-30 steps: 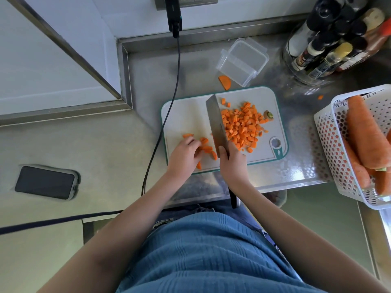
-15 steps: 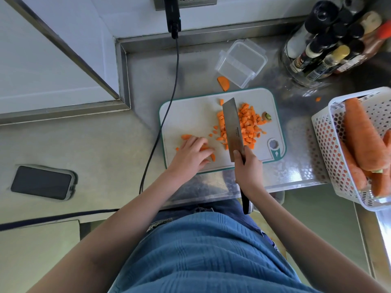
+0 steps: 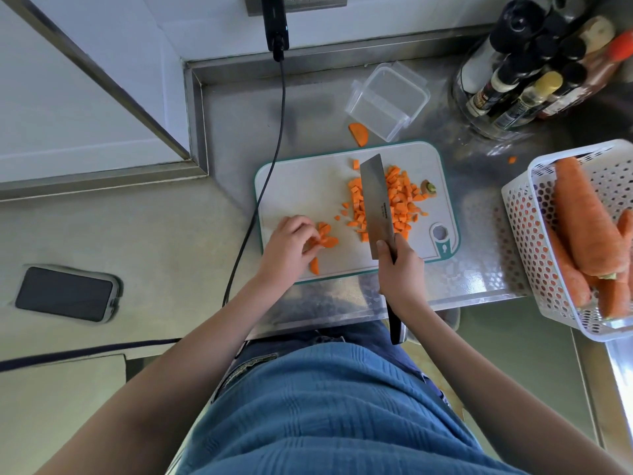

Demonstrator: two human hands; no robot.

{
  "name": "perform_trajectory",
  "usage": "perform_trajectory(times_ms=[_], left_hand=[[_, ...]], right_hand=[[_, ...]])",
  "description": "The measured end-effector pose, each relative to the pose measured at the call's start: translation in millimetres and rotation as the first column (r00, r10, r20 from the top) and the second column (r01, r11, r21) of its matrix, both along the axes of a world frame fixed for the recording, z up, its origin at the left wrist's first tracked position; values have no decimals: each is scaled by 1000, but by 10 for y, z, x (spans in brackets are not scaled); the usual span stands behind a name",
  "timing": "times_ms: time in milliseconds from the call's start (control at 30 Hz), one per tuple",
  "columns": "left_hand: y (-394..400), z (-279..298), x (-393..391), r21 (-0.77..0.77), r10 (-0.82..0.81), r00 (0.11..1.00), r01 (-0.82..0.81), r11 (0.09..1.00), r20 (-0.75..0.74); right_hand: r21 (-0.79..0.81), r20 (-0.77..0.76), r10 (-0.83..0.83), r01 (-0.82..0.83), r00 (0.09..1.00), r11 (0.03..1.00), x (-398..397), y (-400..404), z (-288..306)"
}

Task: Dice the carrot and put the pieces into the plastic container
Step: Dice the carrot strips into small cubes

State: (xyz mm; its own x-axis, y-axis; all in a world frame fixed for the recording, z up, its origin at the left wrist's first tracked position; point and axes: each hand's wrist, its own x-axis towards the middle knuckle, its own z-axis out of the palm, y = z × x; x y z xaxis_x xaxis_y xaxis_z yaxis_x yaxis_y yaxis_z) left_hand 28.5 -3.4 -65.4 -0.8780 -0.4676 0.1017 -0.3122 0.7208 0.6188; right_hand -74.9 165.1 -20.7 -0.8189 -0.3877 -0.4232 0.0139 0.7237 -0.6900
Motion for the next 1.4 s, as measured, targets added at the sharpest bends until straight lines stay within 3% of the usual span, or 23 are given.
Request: perform_trajectory(times_ms=[133, 267, 567, 1000, 1200, 1400], left_hand=[[47, 37, -41, 145, 82, 996, -84, 986, 20], [18, 61, 4, 95, 146, 989, -147, 985, 11], [-100, -60, 148, 22, -27, 981, 23, 999, 193], [-51, -11, 199, -114, 22, 994, -10, 993, 105], [86, -14, 112, -71, 8, 992, 1, 998, 122], [43, -15, -47, -33, -41, 998, 42, 999, 47]], right_hand=[[3, 10, 17, -17, 1000, 1000, 8, -3, -5], [-7, 11, 14, -14, 1000, 1000, 10, 8, -10], [4, 17, 7, -7, 1000, 1000, -6, 57, -24], [-5, 45, 14, -14, 999, 1000, 0, 73, -44], [-13, 54, 26, -25, 998, 1000, 7, 43, -11], [10, 46, 33, -33, 998, 999, 31, -19, -6]])
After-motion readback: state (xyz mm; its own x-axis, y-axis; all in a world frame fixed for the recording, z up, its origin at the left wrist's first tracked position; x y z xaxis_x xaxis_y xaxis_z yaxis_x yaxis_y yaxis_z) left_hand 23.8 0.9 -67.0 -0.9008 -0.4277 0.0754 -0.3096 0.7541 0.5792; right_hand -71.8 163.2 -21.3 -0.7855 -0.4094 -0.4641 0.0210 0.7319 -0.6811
